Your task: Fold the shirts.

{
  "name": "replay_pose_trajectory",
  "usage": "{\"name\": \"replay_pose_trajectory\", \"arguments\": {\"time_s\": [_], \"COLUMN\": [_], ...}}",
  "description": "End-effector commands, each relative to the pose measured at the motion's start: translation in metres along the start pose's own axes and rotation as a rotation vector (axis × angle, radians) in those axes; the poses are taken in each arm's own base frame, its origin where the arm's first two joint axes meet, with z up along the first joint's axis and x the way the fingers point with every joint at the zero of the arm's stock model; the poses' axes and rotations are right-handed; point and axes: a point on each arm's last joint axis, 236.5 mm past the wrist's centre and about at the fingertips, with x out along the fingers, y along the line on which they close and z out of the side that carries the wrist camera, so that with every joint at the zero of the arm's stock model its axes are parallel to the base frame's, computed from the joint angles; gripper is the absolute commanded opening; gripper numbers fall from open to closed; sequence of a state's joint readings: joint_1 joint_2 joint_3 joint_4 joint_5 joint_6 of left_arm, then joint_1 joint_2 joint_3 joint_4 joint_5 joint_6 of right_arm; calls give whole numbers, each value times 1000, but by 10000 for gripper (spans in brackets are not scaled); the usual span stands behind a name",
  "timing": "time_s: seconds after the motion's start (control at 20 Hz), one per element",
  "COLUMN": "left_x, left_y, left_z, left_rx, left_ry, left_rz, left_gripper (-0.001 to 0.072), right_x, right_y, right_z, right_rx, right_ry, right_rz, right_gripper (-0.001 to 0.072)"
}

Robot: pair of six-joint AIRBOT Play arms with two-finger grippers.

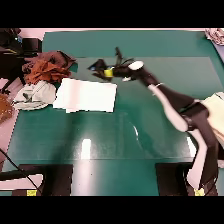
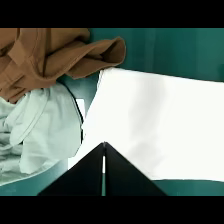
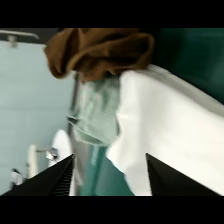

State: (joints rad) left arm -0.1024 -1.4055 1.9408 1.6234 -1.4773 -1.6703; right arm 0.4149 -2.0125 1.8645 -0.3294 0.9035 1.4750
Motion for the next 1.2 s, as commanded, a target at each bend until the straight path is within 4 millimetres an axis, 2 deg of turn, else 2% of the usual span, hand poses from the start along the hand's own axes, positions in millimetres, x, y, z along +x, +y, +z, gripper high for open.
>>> {"name": "replay_pose_trajectory", "arguments": {"time_s": [0.0,0.05,0.15,0.25,0.4,0.45,0.55,0.75,0.8,0.85,0.9,0.95,1.0,1.05,1.1,1.15], "left_x": [0,-1,-1,-1,-1,-1,-1,-2,-2,-2,-2,-2,-2,-3,-3,-3], "left_y": [-3,-3,-4,-4,-8,-10,-13,-16,-16,-16,-16,-15,-15,-14,-14,-14], "left_z": [-8,-8,-9,-12,-15,-16,-17,-18,-18,-18,-19,-21,-25,-30,-33,-34], "left_rx": [-8,-8,-8,-8,-9,-9,-10,-19,-35,-36,-36,-35,-34,-33,-33,-33], "left_ry": [35,35,37,50,64,67,70,77,79,79,80,91,108,126,139,147], "left_rz": [-12,-15,-16,-18,-32,-42,-56,-67,-65,-65,-66,-64,-62,-60,-58,-58], "left_gripper": [26,27,27,27,27,27,27,27,27,27,27,27,27,27,27,27], "right_x": [-112,-124,-133,-127,-103,-91,-55,39,61,80,90,90,80,61,38,5], "right_y": [-98,-104,-115,-122,-136,-140,-138,-119,-103,-75,-40,3,48,79,100,104], "right_z": [-25,-31,-35,-41,-59,-65,-73,-69,-63,-57,-50,-42,-37,-29,-22,-12], "right_rx": [-23,-4,19,53,112,125,147,141,131,82,12,-89,-172,-232,-269,-301], "right_ry": [172,166,95,28,-13,-26,-77,-194,-208,-210,-209,-210,-210,-212,-199,-178], "right_rz": [-458,-458,-444,-390,-341,-330,-280,-200,-160,-106,-43,32,99,121,99,2], "right_gripper": [665,675,687,687,693,709,709,702,676,585,350,19,25,23,23,23]}}
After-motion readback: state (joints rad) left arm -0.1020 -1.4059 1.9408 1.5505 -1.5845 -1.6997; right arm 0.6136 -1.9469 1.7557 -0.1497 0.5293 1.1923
